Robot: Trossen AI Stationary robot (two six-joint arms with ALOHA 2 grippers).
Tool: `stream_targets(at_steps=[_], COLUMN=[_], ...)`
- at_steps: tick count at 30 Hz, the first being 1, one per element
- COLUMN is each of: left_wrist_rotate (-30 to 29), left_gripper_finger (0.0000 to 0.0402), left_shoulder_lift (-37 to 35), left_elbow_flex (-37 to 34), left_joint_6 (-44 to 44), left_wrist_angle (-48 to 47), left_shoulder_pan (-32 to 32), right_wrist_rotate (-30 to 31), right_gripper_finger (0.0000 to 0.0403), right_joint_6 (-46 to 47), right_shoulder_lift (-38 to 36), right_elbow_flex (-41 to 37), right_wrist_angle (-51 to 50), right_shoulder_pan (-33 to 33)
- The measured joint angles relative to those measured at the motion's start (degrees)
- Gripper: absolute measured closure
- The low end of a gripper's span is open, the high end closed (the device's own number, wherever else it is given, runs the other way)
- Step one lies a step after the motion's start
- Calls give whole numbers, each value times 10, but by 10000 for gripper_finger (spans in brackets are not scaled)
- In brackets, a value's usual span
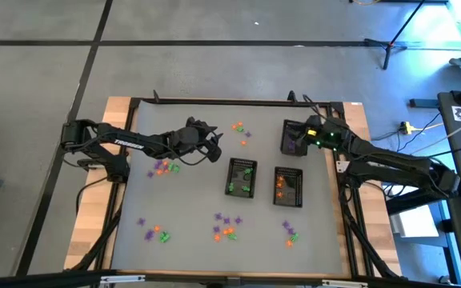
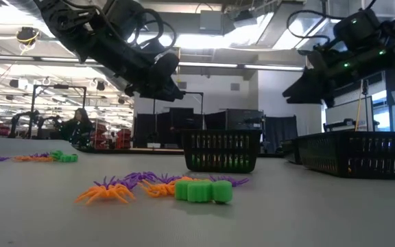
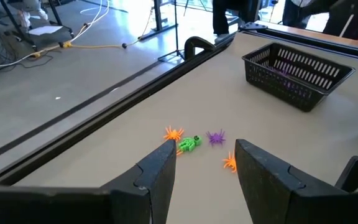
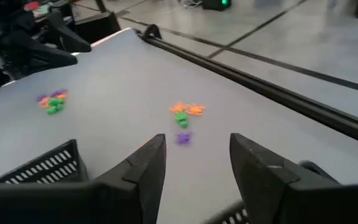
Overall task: Sort Halloween decoration
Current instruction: Put the purple spider toy into the top bin
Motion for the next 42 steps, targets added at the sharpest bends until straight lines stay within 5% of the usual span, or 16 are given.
stream_targets(at_steps=[5,12,26,36,42], left_wrist_rotate=[0,0,0,0,0], left_gripper_finger=[245,245,245,245,245], left_shoulder_lift=[0,0,0,0,0], left_elbow_flex=[0,0,0,0,0], left_joint_6=[0,0,5,11,11], left_wrist_angle=[9,11,8,9,10], left_shoulder_pan=[0,0,0,0,0], right_wrist_rotate=[-35,-9,28,51,72], right_gripper_finger=[226,226,226,228,268], right_joint_6=[-3,-74,-190,-198,-199], right_shoulder_lift=[87,231,500,607,635], right_elbow_flex=[18,113,352,402,413], right_wrist_angle=[55,50,-129,-126,-124], right_shoulder_pan=[3,62,75,75,75])
